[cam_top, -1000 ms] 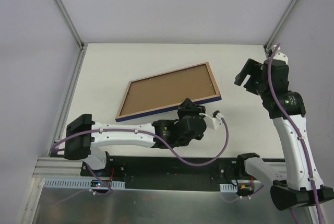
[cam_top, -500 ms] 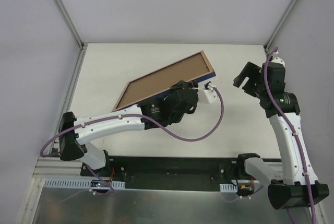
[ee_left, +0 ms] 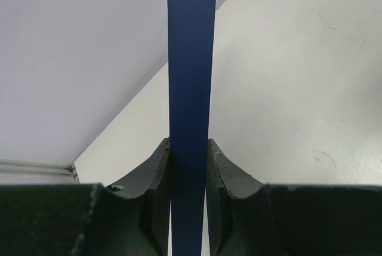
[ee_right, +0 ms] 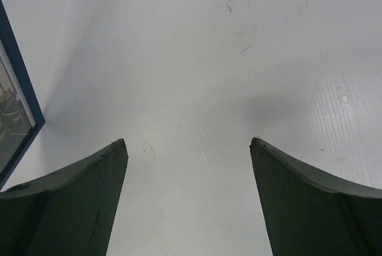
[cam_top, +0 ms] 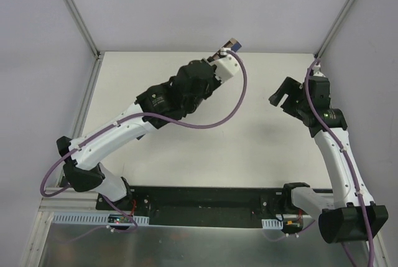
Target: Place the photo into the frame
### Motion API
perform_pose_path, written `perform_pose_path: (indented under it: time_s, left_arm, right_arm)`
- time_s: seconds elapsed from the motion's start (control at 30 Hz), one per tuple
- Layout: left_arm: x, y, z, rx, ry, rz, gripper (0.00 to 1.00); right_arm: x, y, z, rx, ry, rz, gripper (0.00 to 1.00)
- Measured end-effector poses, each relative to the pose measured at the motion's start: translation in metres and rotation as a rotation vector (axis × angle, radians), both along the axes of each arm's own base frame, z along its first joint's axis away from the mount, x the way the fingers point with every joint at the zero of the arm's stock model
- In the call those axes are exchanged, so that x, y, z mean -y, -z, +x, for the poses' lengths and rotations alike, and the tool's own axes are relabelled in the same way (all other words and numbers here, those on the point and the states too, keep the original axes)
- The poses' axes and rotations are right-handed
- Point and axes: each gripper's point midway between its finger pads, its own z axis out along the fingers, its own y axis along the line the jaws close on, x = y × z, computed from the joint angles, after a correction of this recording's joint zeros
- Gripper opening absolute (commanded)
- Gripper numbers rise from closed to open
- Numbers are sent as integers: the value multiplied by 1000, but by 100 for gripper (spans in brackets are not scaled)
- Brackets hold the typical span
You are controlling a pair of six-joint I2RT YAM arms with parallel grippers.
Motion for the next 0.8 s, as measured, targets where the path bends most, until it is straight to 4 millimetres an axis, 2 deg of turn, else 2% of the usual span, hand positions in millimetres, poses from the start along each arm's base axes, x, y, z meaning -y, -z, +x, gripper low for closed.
perform_pose_path:
  time_s: [0.17, 0.37, 0.5, 0.67, 0.8]
  left_arm:
    - [-21, -23, 13, -48, -50, -113, 0]
    - [-35, -33, 18, -81, -86, -179, 0]
    - [-43, -44, 19, -95, -108, -232, 0]
    - [-44, -61, 19, -136, -133, -343, 0]
    - [-40, -60, 22, -194, -141, -409, 0]
  right_arm:
    - [-5, 9, 2, -8, -18, 19, 84]
    - [-11, 29, 2, -50, -39, 39, 84]
    - [-14, 35, 5, -56, -54, 51, 84]
    - [-19, 41, 7, -62, -71, 59, 83]
    - [-24, 47, 8, -66, -87, 65, 83]
